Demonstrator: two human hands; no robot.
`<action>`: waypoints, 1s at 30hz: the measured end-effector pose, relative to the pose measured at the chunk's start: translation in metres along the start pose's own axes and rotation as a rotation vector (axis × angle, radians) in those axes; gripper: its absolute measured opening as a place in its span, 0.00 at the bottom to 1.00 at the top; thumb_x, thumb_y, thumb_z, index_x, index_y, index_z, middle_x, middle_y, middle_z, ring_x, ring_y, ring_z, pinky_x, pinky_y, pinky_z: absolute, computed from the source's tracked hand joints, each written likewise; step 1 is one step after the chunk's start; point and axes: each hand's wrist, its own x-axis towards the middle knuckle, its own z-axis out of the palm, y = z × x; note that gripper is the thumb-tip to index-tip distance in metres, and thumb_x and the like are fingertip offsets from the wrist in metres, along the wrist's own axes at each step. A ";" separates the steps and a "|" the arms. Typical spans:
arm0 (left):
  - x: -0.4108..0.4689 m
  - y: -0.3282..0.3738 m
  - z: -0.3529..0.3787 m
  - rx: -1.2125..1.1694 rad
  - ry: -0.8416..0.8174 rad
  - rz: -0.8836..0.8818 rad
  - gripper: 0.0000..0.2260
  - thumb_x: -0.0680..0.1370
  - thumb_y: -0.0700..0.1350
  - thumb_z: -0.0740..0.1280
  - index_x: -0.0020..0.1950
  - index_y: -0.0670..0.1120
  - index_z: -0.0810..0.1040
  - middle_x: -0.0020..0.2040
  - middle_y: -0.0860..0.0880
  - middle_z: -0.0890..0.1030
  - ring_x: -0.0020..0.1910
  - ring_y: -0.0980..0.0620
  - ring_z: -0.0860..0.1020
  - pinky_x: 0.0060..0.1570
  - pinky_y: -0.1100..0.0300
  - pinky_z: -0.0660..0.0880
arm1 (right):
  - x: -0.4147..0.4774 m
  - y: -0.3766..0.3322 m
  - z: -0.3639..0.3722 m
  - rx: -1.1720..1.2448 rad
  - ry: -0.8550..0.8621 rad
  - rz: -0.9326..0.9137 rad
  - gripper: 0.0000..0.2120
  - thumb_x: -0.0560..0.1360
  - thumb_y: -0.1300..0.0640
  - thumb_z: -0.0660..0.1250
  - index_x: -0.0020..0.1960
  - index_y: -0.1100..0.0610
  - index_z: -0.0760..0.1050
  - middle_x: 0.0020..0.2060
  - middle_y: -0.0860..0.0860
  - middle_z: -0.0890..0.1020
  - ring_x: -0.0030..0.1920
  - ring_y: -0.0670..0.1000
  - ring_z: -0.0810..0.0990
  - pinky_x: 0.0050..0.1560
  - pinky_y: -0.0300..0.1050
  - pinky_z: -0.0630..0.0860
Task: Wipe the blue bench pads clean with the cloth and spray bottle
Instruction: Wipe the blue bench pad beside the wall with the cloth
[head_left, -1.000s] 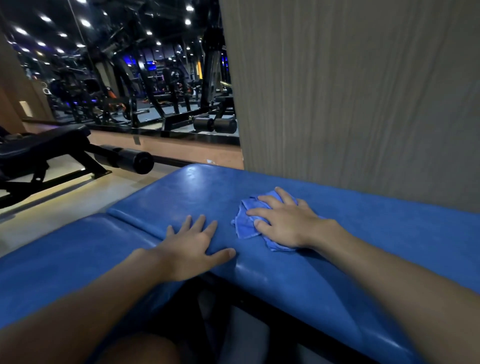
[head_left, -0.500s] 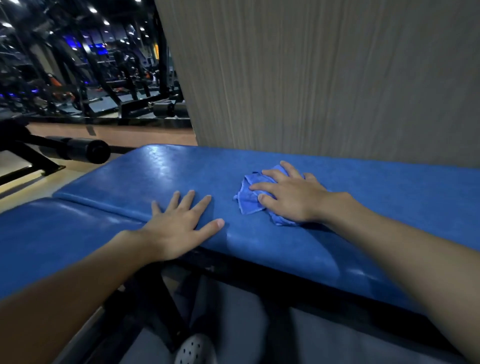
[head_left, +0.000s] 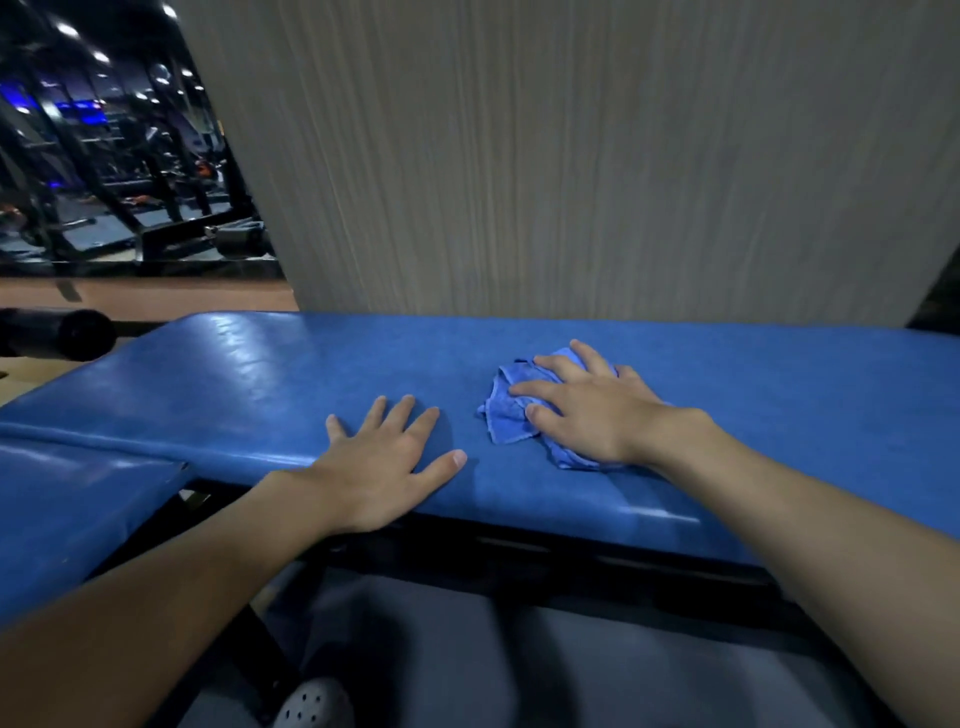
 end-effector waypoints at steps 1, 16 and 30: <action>0.000 0.010 -0.003 -0.004 -0.008 0.023 0.45 0.69 0.74 0.36 0.81 0.53 0.48 0.82 0.49 0.47 0.80 0.46 0.45 0.72 0.32 0.50 | -0.006 0.007 -0.001 -0.001 0.001 0.015 0.21 0.82 0.41 0.46 0.75 0.32 0.56 0.79 0.42 0.50 0.79 0.54 0.39 0.74 0.66 0.50; 0.022 0.164 -0.012 -0.011 0.080 0.276 0.33 0.77 0.69 0.43 0.79 0.55 0.53 0.81 0.48 0.51 0.80 0.44 0.47 0.72 0.31 0.51 | -0.117 0.142 -0.012 0.025 0.061 0.321 0.21 0.81 0.41 0.46 0.74 0.32 0.59 0.79 0.41 0.52 0.79 0.53 0.41 0.74 0.63 0.50; 0.027 0.255 -0.005 -0.045 0.153 0.461 0.41 0.66 0.75 0.33 0.78 0.66 0.48 0.82 0.51 0.50 0.80 0.43 0.47 0.73 0.32 0.47 | -0.208 0.223 -0.017 0.039 0.171 0.657 0.20 0.81 0.41 0.48 0.73 0.34 0.62 0.78 0.41 0.55 0.79 0.55 0.43 0.72 0.66 0.54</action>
